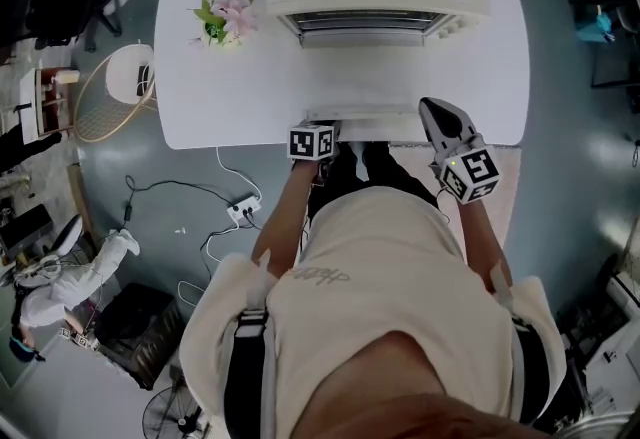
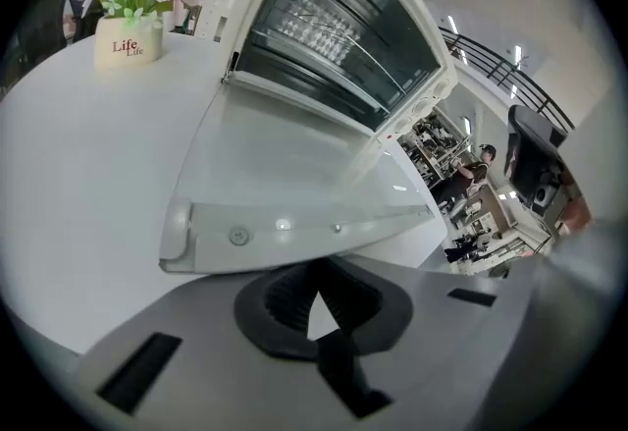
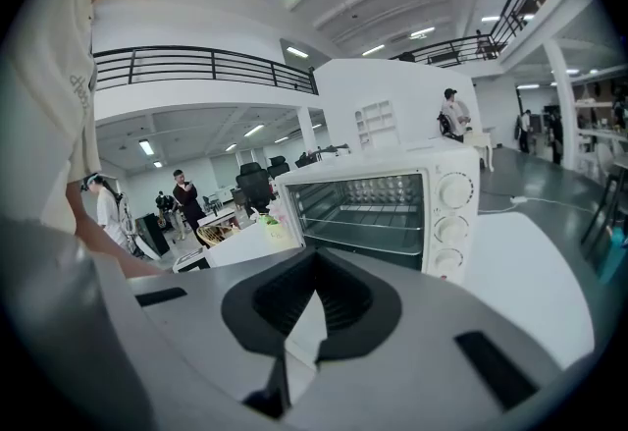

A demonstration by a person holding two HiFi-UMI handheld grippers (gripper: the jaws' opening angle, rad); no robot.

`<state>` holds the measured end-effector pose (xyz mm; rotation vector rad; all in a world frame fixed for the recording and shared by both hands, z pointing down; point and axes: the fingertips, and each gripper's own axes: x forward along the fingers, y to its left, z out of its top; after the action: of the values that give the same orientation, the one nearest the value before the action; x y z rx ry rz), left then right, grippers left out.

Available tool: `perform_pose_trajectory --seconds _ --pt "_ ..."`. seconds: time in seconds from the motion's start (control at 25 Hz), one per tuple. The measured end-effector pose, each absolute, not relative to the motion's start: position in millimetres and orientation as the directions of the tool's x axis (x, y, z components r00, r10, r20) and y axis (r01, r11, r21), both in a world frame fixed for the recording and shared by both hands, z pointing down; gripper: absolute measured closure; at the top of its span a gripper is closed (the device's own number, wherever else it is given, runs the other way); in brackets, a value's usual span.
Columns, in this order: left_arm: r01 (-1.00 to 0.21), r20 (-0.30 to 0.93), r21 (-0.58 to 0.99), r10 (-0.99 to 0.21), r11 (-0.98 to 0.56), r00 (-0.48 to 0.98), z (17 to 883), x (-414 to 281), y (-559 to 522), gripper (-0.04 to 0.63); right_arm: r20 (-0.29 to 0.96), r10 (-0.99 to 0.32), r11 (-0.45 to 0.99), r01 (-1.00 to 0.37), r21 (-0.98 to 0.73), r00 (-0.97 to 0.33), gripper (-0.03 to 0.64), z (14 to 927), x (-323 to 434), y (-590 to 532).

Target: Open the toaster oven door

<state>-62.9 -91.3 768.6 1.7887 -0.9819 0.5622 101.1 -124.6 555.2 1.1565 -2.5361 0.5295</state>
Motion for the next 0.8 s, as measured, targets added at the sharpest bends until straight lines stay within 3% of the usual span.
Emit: perform_pose_trajectory --seconds 0.8 --pt "-0.831 0.773 0.477 -0.314 -0.285 0.551 776 -69 -75 0.577 0.437 -0.672 0.577 -0.792 -0.198 -0.598 0.611 563 102 -121"
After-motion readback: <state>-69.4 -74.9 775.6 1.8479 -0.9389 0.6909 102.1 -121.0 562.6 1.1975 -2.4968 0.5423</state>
